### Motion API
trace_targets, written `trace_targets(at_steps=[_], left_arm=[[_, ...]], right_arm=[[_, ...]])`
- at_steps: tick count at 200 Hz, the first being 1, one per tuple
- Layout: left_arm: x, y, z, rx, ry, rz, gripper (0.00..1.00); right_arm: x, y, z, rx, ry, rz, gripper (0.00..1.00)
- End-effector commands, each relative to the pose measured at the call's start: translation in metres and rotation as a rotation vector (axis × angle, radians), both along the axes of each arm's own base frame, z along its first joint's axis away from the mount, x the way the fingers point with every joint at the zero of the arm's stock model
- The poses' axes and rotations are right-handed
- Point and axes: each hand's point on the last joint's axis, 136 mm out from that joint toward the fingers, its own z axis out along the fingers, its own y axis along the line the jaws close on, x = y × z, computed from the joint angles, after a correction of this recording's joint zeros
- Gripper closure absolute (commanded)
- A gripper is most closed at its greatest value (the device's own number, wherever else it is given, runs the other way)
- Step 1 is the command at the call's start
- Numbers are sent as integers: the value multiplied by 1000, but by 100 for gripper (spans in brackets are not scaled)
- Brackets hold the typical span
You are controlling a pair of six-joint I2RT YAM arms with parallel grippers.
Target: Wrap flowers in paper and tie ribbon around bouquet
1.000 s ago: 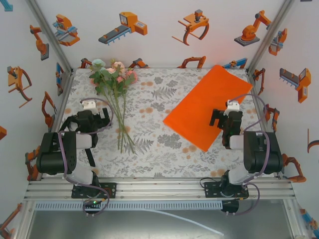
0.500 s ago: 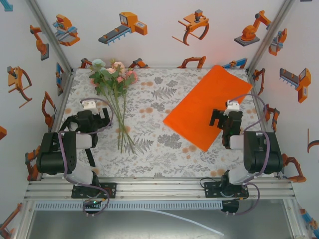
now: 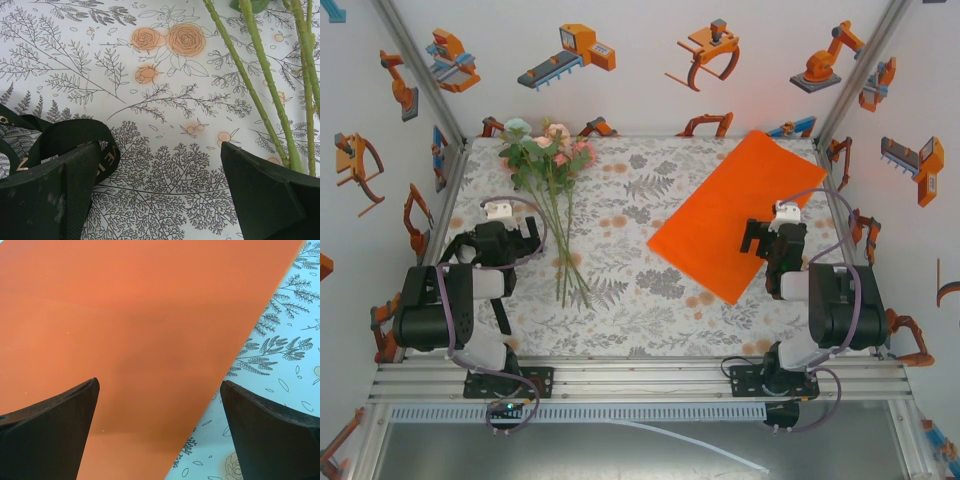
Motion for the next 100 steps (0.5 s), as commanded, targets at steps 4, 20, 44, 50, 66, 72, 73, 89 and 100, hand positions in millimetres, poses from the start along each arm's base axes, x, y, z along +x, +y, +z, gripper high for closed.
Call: trace_targets(at_steps=[4,20,44,50,66,72,73,89,100], left_arm=[[1,6,27,18,-59,29,3],[-11,11,55,29,-79,69,3],[-31,5,113,-115,-148,100,3],[-35,-4,128,-167,-161,75,3],[-47,-47,169,-269,-185,-90,3],[-52,-69,181,-282,-181,-177,3],[-53,-73,182,-283,-178,-191,3],[-74,-138,208,-255,-162,-474,3],[-96,-185,221,-203,-152,-695,3]], right_arm=[[-1,-1,40,-17,-34,-4,1],[-10,-10,74,90,1,-108,1],[-29,-6,105,351,121,-227,10],[-34,-2,107,401,176,-239,11],[-46,15,105,497,343,-229,12],[-50,21,103,524,408,-223,12],[-49,22,102,526,412,-220,12],[-66,34,89,522,567,-240,12],[-77,39,80,473,635,-269,11]])
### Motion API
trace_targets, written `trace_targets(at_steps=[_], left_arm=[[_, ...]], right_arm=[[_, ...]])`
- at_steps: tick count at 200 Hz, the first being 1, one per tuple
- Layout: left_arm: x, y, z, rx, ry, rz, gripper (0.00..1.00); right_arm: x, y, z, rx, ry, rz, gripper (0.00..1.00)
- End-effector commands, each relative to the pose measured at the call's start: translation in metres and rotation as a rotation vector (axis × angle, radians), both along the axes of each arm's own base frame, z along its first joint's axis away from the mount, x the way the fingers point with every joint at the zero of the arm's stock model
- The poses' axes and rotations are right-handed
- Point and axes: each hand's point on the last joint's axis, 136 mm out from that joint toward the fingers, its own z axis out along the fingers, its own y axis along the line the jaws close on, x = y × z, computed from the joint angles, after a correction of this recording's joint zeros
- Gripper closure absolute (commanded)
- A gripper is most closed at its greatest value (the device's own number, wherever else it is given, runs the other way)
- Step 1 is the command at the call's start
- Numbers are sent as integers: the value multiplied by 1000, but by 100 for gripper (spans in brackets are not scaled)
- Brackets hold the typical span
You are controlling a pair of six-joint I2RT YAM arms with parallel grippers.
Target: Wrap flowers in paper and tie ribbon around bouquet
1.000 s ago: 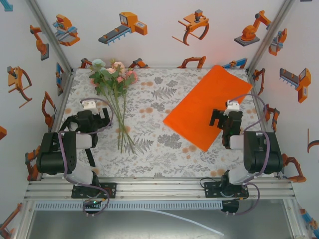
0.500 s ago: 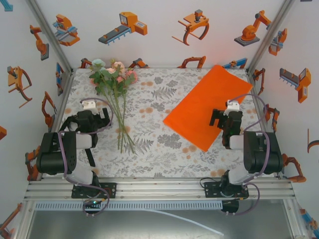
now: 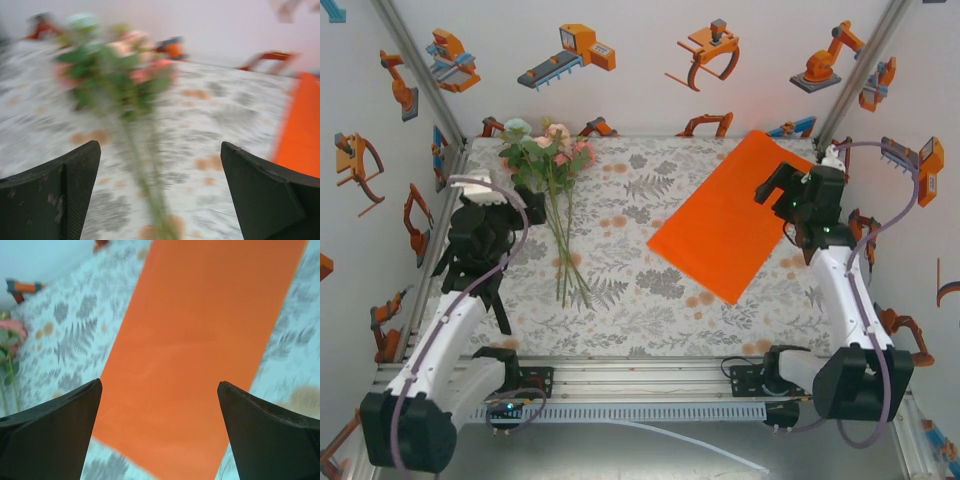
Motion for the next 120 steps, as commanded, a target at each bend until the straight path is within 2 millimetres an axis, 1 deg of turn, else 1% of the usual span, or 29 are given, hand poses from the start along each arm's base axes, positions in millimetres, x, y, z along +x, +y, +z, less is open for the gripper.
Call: trace_targets(at_steps=[1,4,11,19,23,30,38,46,52,67,87,104,120], left_arm=[[-45,-98,-11,116,114,-453,3],[-53,-110,-7,141,101,-514,3],[-74,-137,-5,213,82,-666,3],[-99,-162,-7,308,48,-819,3],[-111,-171,-10,358,32,-884,3],[-131,-183,-16,442,2,-983,3],[-151,-192,-24,521,-38,-1081,3],[-167,-196,-29,576,-72,-1152,3],[-175,-198,-34,599,-93,-1189,3],[-185,-199,-42,617,-119,-1237,3],[-185,-199,-52,621,-109,-1240,3],[-186,-198,-53,619,-91,-1245,3],[-187,-197,-53,622,-90,-1244,3]], right_arm=[[-67,23,-83,73,483,-22,11],[-70,24,-86,66,496,-25,10],[-74,29,-93,63,521,-31,9],[-78,36,-103,77,541,-28,6],[-79,40,-107,85,551,-26,4],[-82,46,-116,94,568,-21,2],[-84,52,-125,92,592,-9,1],[-87,57,-134,82,625,4,2],[-90,60,-140,69,649,13,2],[-97,61,-158,27,698,-4,1],[-101,67,-180,43,727,-10,2],[-104,71,-195,26,755,-1,3],[-107,69,-207,1,789,-8,2]])
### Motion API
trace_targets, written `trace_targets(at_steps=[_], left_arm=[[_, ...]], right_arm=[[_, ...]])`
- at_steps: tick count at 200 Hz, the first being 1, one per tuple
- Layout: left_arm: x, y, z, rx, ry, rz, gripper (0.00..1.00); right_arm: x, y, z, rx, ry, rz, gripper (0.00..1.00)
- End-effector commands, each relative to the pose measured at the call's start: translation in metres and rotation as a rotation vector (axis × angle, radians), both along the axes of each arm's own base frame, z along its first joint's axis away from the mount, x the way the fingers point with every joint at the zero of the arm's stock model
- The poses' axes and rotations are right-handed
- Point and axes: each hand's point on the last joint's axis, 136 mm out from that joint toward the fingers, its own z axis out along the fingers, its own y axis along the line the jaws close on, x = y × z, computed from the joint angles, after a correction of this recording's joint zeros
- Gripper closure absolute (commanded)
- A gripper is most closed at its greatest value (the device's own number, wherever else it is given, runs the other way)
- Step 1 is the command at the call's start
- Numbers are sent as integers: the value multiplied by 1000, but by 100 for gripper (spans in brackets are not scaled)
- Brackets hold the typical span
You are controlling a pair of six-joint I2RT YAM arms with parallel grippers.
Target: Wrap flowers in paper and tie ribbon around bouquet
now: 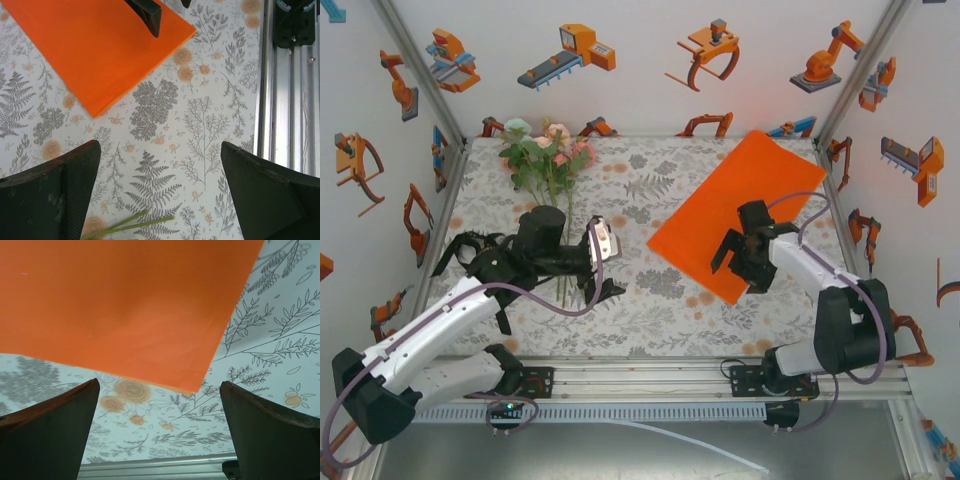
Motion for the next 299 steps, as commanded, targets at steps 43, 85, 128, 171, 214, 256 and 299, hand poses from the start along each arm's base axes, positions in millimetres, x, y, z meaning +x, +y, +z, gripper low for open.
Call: trace_targets(at_steps=[43,85,128,171,214,256,299], left_arm=[[-9,6,-3,23,-44,-38,3],[-6,6,-4,32,-49,-23,3],[-5,7,-7,40,-51,-12,3],[-4,6,-9,45,-40,-12,3],[-3,5,-9,46,-35,-8,3],[-2,6,-10,52,-34,-5,3],[0,4,-12,64,-21,-2,3]], right_arm=[[-2,-2,-25,-38,19,-34,11],[0,-4,-28,-45,10,-41,30],[-1,-7,-25,-56,-1,-52,51],[-1,-6,-19,-47,-15,-52,64],[2,-6,-11,-46,-41,-48,72],[-4,-9,-12,-81,-4,-31,25],[3,-3,-19,-135,30,6,26]])
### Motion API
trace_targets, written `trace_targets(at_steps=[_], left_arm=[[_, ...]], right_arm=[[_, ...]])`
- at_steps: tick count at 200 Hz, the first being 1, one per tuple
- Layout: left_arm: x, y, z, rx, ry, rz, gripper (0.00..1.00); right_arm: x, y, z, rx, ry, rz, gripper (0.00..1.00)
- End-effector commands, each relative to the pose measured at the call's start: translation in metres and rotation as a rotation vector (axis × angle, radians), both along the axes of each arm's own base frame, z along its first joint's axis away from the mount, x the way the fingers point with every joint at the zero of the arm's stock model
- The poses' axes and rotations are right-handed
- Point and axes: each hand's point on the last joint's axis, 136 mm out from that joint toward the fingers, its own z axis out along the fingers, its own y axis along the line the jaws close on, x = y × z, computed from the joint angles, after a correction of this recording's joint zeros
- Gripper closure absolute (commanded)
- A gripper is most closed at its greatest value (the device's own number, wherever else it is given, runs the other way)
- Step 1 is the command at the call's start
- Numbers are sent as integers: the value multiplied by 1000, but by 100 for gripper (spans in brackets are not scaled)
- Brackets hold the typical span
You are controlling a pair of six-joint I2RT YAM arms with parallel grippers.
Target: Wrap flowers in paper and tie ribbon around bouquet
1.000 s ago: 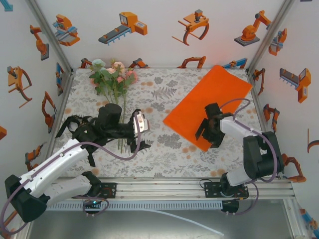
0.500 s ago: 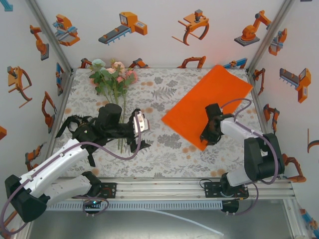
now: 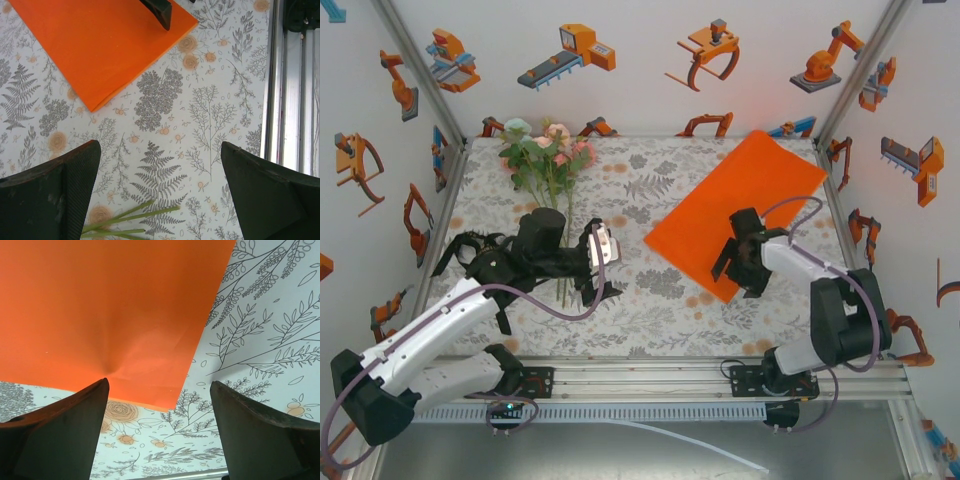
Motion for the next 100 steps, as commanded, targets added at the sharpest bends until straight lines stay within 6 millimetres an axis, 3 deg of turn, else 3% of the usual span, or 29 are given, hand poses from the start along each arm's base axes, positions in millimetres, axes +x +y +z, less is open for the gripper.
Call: trace_targets(at_steps=[1,61,100], left_arm=[[-3,-1,-5,21,9,-14,3],[-2,1,-7,31,-2,-9,3],[-2,0,-8,31,6,-13,3]], right_arm=[[5,-2,0,-72,22,18,26],[8,-6,-6,-131,13,22,60],[8,-9,1,-137,-13,19,69]])
